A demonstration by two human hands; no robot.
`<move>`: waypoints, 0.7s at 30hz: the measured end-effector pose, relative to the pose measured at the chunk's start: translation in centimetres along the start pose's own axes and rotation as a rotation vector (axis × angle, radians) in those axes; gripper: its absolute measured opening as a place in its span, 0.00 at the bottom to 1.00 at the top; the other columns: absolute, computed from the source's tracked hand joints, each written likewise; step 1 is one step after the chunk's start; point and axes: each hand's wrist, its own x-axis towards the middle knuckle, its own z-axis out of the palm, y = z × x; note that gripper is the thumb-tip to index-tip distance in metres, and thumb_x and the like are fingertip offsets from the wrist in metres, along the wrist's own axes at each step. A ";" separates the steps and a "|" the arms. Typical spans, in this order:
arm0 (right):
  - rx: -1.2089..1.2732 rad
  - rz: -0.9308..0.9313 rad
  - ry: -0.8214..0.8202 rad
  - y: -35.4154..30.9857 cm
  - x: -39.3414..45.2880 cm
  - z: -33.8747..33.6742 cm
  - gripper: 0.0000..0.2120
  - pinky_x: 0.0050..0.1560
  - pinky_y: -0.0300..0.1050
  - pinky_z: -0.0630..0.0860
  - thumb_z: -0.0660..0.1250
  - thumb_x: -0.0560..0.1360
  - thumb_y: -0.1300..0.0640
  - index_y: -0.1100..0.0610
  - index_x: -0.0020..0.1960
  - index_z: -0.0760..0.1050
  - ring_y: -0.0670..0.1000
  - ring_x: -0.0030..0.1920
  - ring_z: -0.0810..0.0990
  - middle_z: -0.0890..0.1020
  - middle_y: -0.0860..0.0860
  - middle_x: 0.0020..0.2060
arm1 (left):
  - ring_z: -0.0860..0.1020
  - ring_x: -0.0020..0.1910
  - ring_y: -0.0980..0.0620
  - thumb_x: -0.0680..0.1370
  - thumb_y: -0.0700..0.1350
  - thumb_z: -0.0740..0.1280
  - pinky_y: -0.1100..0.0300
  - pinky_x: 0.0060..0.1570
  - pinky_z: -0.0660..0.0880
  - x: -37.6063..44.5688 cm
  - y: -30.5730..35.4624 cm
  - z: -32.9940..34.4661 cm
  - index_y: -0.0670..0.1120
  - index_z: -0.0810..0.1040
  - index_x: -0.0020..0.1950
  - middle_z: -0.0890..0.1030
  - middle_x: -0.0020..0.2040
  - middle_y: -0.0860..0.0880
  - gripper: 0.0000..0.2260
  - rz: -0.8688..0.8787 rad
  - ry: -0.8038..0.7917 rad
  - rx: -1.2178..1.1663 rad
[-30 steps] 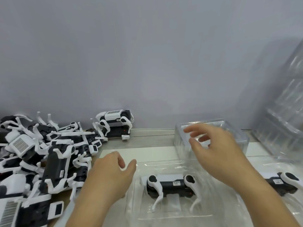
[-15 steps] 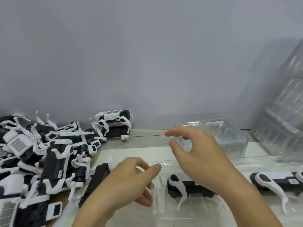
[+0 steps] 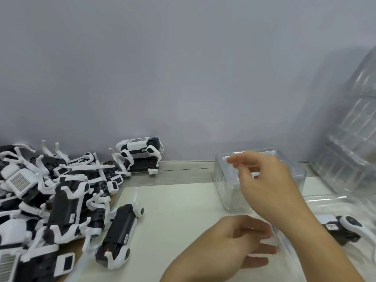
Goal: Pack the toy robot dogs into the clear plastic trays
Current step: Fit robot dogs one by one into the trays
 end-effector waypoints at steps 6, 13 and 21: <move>-0.166 0.052 -0.064 1.5 -0.2 0.9 0.13 0.52 0.37 0.67 0.61 0.79 0.59 0.45 0.56 0.80 0.46 0.59 0.76 0.81 0.41 0.51 | 0.80 0.61 0.52 0.81 0.36 0.57 0.52 0.60 0.79 0.2 -0.6 -0.3 0.44 0.75 0.69 0.79 0.65 0.54 0.18 0.049 0.035 0.138; -0.615 0.057 -0.116 1.5 -1.2 2.5 0.17 0.53 0.46 0.57 0.68 0.77 0.49 0.45 0.65 0.72 0.51 0.64 0.67 0.77 0.44 0.58 | 0.84 0.47 0.53 0.80 0.37 0.57 0.60 0.48 0.81 0.0 -1.3 -3.5 0.48 0.82 0.53 0.85 0.50 0.49 0.15 0.066 0.387 0.137; -0.386 -0.080 0.015 0.3 -1.1 2.1 0.11 0.57 0.47 0.72 0.71 0.75 0.54 0.48 0.58 0.80 0.51 0.56 0.78 0.83 0.45 0.50 | 0.84 0.39 0.57 0.78 0.48 0.67 0.51 0.50 0.82 0.3 -2.3 -4.6 0.52 0.81 0.46 0.85 0.42 0.53 0.04 0.070 0.678 0.127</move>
